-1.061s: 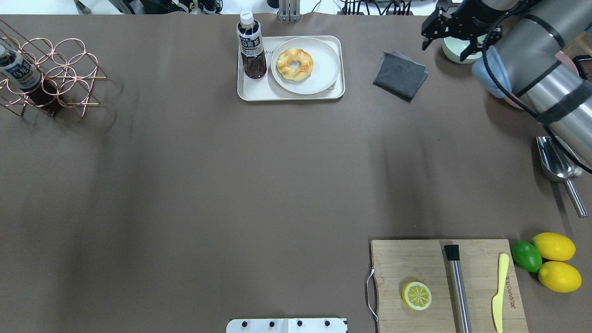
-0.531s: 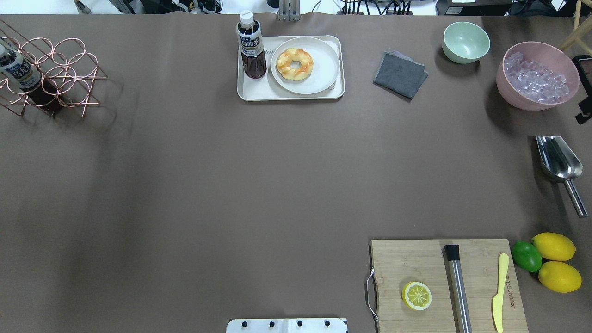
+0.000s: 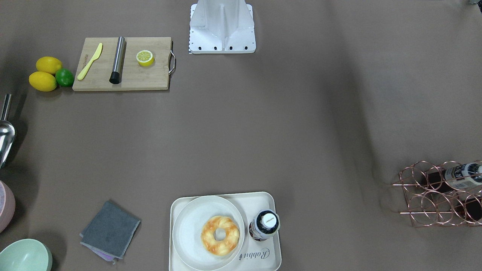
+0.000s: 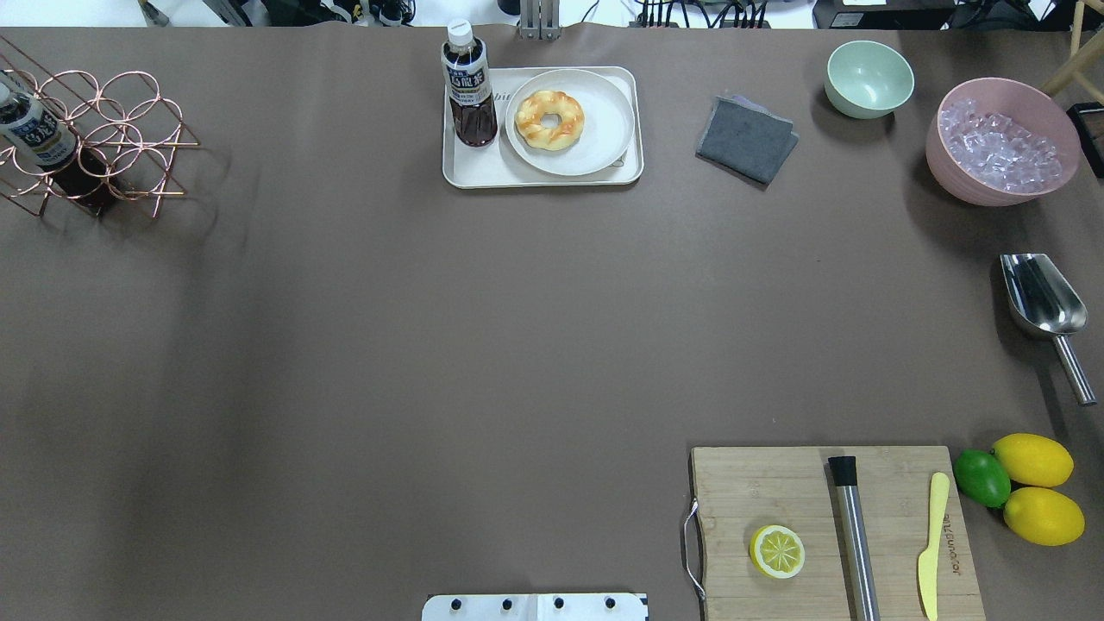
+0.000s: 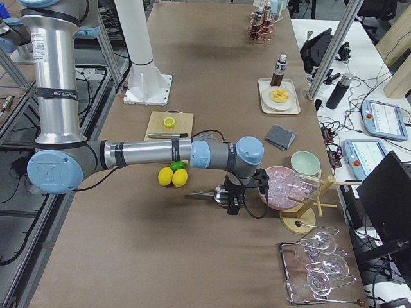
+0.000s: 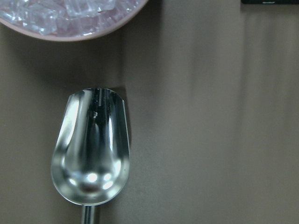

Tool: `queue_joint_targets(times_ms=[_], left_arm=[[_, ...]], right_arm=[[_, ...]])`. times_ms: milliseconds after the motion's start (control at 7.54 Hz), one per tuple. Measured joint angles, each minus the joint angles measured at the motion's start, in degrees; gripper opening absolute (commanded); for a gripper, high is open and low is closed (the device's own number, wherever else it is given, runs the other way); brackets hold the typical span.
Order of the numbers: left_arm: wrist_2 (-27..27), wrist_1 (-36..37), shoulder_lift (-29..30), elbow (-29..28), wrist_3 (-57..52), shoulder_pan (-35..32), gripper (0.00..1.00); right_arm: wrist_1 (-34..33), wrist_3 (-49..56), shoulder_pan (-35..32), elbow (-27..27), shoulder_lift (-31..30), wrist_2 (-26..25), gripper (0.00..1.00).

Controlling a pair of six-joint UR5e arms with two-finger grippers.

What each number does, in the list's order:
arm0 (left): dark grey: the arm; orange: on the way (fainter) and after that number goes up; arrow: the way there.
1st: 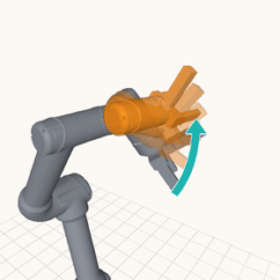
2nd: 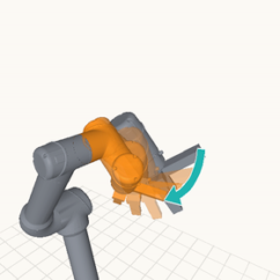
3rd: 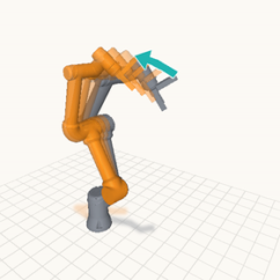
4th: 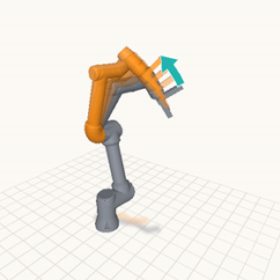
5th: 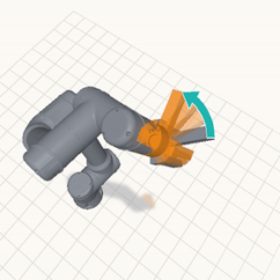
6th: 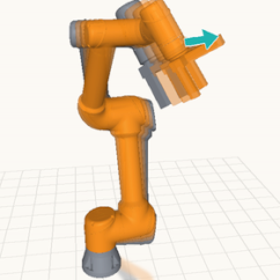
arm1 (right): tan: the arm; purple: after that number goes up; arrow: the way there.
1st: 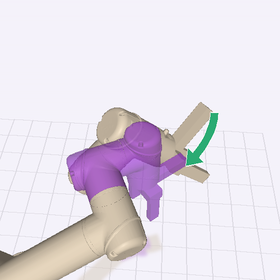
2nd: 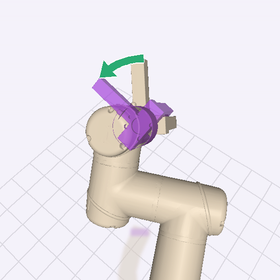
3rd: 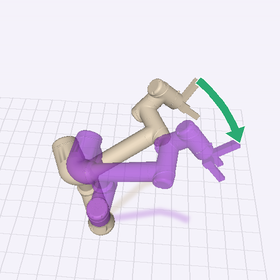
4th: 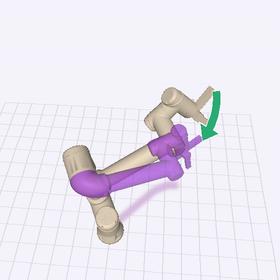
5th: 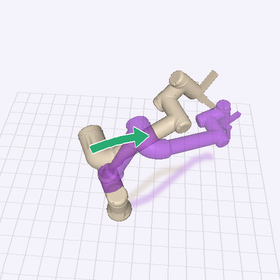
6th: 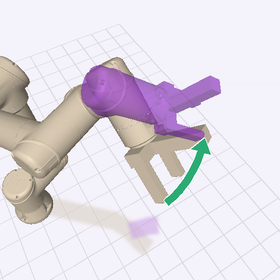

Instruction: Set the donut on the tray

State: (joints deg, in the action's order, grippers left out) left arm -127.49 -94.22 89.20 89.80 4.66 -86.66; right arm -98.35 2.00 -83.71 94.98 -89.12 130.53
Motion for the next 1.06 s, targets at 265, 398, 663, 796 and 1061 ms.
queue_joint_targets(times_ms=[265, 398, 663, 796, 1061], left_arm=[[0.1, 0.0, -0.1, 0.1, 0.0, 0.0, 0.98], [0.1, 0.0, -0.1, 0.1, 0.0, 0.0, 0.98], [0.1, 0.0, 0.0, 0.1, 0.0, 0.0, 0.98], [0.1, 0.0, 0.1, 0.2, 0.0, 0.0, 0.98], [0.1, -0.1, 0.2, 0.3, -0.1, 0.0, 0.98]], right_arm=[[0.0, 3.2, -2.6, -1.7, -0.3, 0.0, 1.0], [0.0, 3.7, -3.3, -2.0, -0.2, 0.1, 1.0], [0.0, 3.9, -3.7, -2.1, -0.1, 0.2, 1.0], [0.0, 3.9, -3.8, -2.1, 0.0, 0.3, 1.0], [0.0, 3.9, -4.0, -2.1, 0.0, 0.3, 1.0]])
